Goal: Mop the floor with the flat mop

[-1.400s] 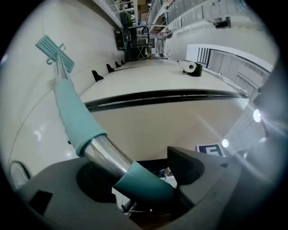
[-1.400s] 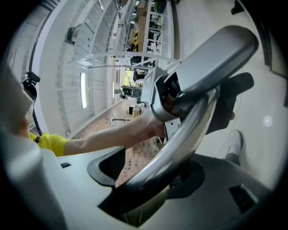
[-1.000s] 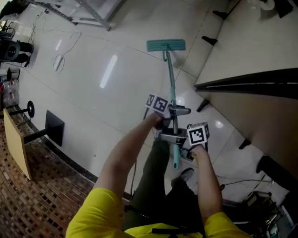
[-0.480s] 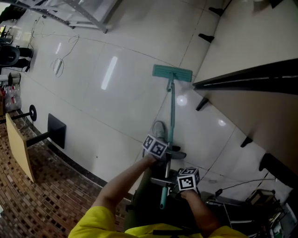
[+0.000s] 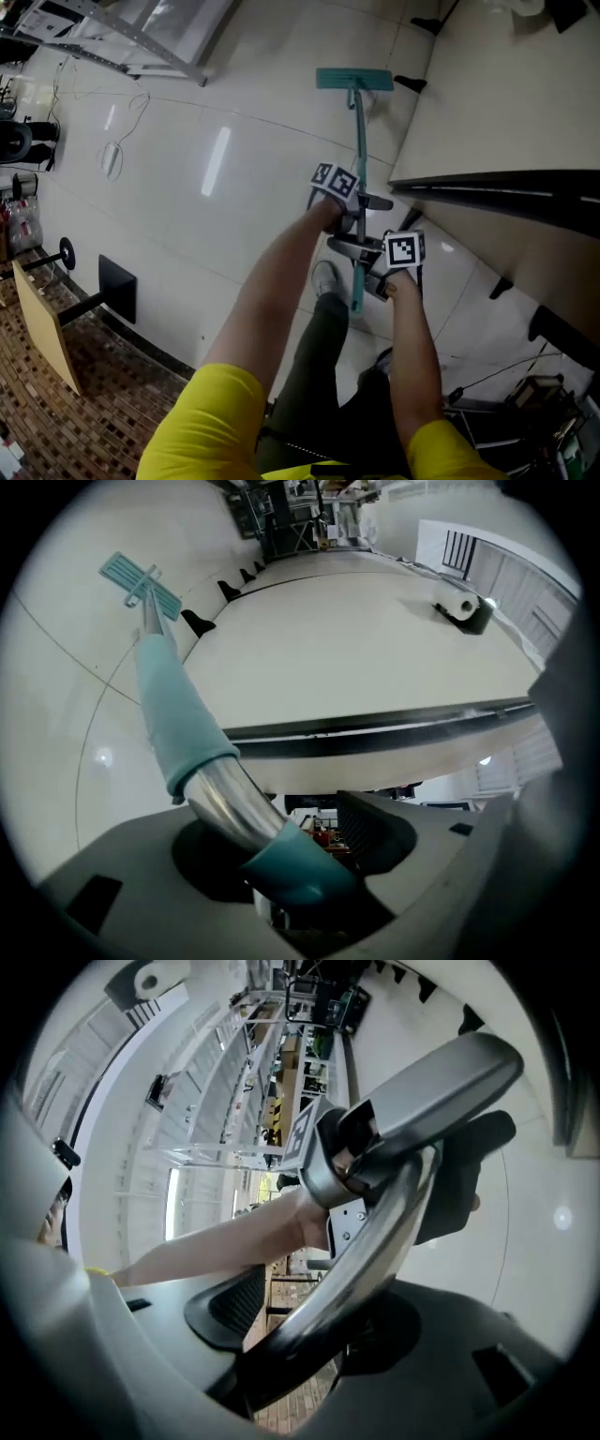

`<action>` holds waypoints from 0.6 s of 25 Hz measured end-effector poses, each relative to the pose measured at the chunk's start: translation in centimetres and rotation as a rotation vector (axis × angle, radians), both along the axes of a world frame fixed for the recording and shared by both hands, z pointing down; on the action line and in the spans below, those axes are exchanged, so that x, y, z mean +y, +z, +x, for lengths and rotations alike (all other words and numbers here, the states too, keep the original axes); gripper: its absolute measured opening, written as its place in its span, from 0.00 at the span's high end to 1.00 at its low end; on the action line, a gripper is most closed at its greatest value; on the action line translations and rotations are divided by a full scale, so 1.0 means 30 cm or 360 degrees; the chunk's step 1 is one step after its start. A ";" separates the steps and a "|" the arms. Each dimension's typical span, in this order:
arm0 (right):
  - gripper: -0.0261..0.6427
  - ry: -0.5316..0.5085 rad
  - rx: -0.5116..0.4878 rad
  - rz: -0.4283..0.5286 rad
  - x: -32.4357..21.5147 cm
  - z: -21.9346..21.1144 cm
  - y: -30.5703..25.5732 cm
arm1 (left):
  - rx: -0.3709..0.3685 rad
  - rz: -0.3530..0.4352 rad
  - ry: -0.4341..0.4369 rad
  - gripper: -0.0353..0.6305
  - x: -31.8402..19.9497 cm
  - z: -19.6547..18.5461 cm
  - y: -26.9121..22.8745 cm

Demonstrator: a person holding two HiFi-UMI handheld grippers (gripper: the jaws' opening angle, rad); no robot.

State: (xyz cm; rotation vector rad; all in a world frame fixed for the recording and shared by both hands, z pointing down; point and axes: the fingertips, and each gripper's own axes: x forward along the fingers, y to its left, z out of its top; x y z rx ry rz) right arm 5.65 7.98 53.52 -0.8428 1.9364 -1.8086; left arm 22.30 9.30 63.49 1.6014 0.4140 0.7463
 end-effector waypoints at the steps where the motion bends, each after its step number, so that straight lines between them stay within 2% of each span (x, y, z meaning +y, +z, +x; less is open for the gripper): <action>1: 0.59 0.0040 -0.0030 -0.0008 -0.037 0.021 0.004 | -0.0023 0.0027 0.0028 0.55 -0.036 0.019 0.008; 3: 0.60 0.0057 -0.0076 -0.0072 -0.047 0.019 0.013 | -0.0035 0.0056 0.0081 0.55 -0.054 0.018 0.005; 4: 0.62 0.0012 -0.0062 -0.0112 -0.019 -0.006 0.011 | -0.0020 0.0037 0.0074 0.56 -0.029 0.003 -0.003; 6: 0.62 -0.0109 -0.0042 -0.0176 0.099 -0.095 -0.018 | 0.0031 -0.0096 -0.0037 0.58 0.073 -0.064 -0.045; 8: 0.62 -0.0180 -0.0115 -0.0235 0.279 -0.210 -0.085 | 0.0034 -0.0249 -0.0176 0.60 0.227 -0.173 -0.124; 12: 0.60 -0.0383 -0.0166 -0.0337 0.715 -0.442 -0.285 | 0.0021 -0.0294 -0.0170 0.59 0.665 -0.413 -0.297; 15: 0.60 -0.0528 -0.0197 -0.0416 0.945 -0.525 -0.399 | -0.0005 -0.0381 -0.0280 0.58 0.881 -0.517 -0.395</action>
